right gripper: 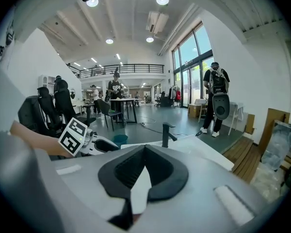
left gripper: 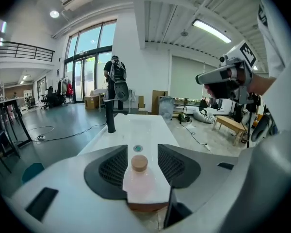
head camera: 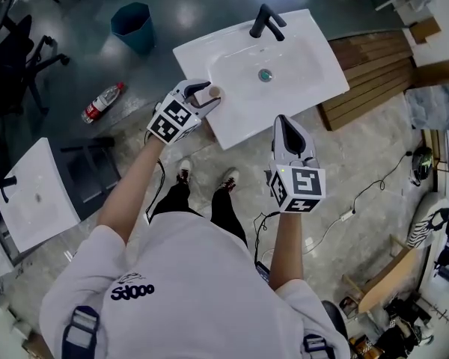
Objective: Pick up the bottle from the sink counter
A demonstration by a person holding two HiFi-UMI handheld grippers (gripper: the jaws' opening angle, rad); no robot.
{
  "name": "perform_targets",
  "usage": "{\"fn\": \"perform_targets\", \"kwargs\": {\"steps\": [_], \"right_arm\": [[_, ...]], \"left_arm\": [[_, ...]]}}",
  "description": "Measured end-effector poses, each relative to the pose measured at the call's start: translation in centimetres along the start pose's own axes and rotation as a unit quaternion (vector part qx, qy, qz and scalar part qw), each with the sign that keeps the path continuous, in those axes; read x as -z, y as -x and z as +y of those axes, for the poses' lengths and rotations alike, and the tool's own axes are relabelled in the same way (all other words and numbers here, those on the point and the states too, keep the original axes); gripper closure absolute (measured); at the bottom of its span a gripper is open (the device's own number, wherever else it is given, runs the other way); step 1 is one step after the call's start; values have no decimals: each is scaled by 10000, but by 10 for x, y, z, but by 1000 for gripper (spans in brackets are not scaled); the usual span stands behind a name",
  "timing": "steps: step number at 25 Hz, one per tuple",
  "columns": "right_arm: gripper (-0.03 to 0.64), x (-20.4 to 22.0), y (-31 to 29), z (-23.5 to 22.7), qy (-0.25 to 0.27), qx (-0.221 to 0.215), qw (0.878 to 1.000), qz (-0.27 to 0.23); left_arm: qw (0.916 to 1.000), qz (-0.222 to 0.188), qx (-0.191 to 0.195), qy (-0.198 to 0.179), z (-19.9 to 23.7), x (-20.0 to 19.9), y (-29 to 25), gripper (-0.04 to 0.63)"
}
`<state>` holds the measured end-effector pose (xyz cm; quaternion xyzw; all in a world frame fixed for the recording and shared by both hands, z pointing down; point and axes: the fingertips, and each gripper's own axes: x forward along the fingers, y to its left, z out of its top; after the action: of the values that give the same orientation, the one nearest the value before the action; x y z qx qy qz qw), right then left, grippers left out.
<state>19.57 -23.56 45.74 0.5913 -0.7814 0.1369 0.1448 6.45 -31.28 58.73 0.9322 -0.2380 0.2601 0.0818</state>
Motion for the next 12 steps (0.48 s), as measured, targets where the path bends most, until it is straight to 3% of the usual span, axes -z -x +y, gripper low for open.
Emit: {"fn": "perform_targets", "kwargs": {"steps": [12], "right_arm": [[606,28,-1,-17,-212,155,9993,279]], "left_arm": [[9998,144,-109,-26,5,39,-39,390]]}}
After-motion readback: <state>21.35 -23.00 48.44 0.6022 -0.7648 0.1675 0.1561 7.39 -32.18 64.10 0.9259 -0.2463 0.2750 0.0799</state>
